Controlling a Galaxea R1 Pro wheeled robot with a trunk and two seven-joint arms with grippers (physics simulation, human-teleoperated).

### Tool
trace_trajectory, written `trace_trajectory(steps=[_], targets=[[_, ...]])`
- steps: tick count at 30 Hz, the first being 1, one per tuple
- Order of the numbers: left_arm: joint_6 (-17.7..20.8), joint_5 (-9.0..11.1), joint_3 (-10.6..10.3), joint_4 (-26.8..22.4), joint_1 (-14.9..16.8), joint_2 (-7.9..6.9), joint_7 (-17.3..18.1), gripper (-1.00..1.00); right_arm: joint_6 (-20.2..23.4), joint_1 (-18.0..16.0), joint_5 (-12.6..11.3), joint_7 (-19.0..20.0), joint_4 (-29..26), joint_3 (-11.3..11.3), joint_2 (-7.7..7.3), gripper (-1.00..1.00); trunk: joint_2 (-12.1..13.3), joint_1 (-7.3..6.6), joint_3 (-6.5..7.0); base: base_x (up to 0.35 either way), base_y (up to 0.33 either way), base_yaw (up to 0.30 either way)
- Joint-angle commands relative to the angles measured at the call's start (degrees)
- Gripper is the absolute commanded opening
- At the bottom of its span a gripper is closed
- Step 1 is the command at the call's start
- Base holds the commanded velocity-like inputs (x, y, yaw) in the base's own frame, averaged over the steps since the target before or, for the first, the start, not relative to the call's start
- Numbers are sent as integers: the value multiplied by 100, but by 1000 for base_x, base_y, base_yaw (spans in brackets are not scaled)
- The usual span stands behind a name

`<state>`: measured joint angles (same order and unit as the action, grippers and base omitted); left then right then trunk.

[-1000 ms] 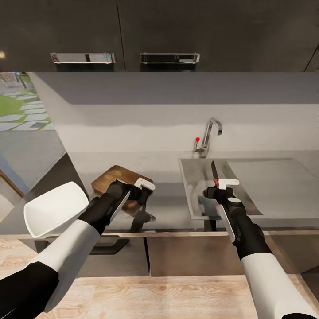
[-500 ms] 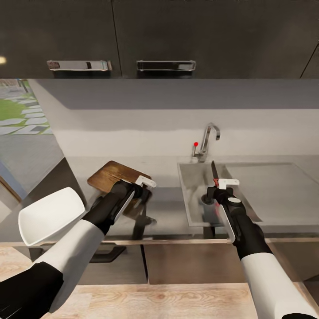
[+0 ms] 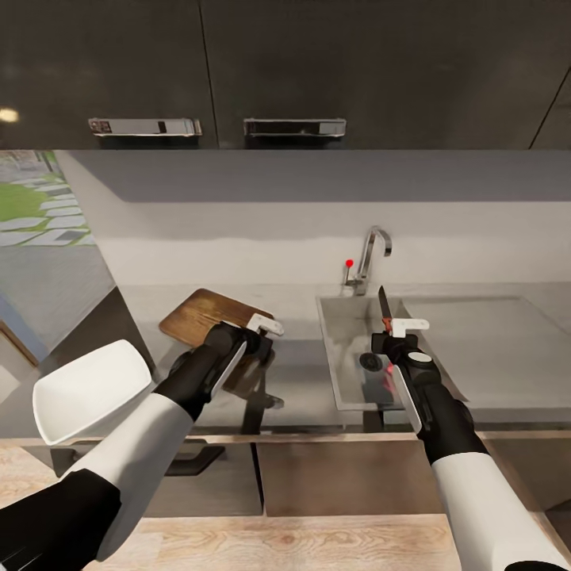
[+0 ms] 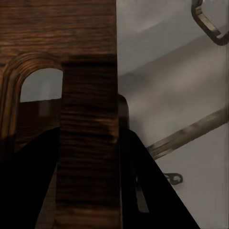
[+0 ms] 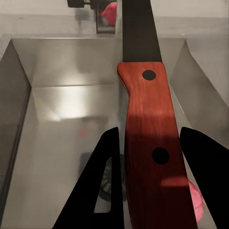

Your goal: In the kitchen, take the Vidalia onion out of the sink, dice it on the chopping board with the paring knife, put the diced onion into the bowl on the countertop, then place both the paring knife and the chopping board into the sink.

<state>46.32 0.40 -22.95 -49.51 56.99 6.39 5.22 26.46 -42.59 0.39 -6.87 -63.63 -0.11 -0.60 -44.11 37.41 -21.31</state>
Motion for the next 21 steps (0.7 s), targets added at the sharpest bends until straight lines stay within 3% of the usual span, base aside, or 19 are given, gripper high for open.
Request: trace_trajectory(steps=[1,9,15,19,21], targets=[[26,-1,21,-3,5,5,14,-100,34,-4,4,-16,-8,5,-2,-100,-6,1,-6,0,0,0],[26,4,605,-10,5,77,6,-100,42,-4,5,-16,-10,5,-2,-100,-6,1,-3,0,0,0],[26,4,764,-30,5,137,-66,-100,42,-4,4,-16,-12,4,-2,-100,-6,1,-2,0,0,0],[24,88,781,-27,5,203,-792,-100,43,-4,3,-16,-16,4,-2,-100,-6,1,-2,0,0,0],[18,370,782,-27,5,217,-1219,-100,43,-4,4,-16,-17,3,-2,-100,-6,1,-2,0,0,0]])
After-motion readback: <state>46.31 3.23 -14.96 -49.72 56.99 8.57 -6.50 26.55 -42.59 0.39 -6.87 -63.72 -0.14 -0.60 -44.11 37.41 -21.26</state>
